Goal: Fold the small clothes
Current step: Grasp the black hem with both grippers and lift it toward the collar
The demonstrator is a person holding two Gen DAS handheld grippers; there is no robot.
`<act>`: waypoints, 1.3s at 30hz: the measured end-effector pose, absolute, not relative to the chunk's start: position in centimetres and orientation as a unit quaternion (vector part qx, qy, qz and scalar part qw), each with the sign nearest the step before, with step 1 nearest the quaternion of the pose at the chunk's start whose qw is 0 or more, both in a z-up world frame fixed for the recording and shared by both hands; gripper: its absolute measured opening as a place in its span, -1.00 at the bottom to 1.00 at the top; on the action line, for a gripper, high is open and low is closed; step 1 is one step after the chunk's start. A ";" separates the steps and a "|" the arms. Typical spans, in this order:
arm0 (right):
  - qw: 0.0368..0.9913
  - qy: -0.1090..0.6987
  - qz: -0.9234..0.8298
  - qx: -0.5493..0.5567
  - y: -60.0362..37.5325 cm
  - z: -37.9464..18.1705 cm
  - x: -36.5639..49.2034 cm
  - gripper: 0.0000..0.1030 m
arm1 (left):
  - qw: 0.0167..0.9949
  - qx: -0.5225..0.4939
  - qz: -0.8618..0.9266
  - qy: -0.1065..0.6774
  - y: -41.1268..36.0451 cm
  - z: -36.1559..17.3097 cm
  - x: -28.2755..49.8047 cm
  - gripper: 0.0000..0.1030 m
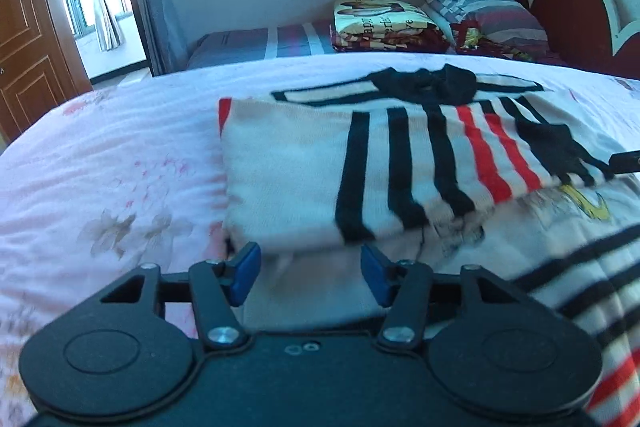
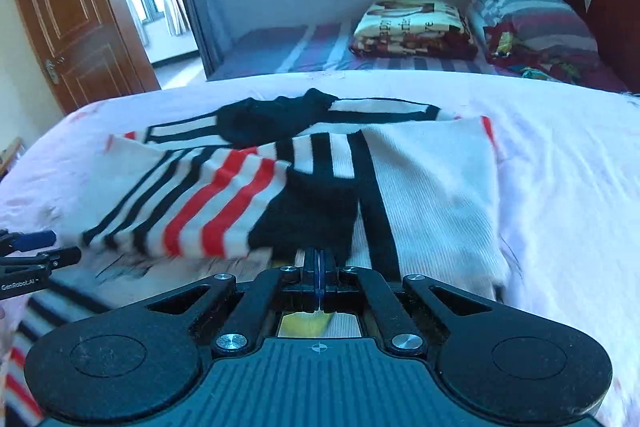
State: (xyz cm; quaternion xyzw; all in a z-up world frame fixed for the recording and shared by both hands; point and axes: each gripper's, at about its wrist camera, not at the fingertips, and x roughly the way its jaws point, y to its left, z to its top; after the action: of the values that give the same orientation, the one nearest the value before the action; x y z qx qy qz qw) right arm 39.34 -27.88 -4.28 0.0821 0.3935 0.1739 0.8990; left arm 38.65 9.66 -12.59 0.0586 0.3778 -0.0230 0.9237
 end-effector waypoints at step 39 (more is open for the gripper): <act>0.791 0.442 0.142 0.398 -39.1 -8.8 18.2 0.02 | 0.797 -0.373 -0.175 0.441 19.7 -18.6 20.9 -0.69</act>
State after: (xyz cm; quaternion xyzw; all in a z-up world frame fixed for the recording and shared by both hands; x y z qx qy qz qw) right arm 18.17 -39.10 -8.82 0.3982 0.4418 0.1421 0.7913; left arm 20.87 19.69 -18.64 -0.3730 0.4408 -0.1750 0.7974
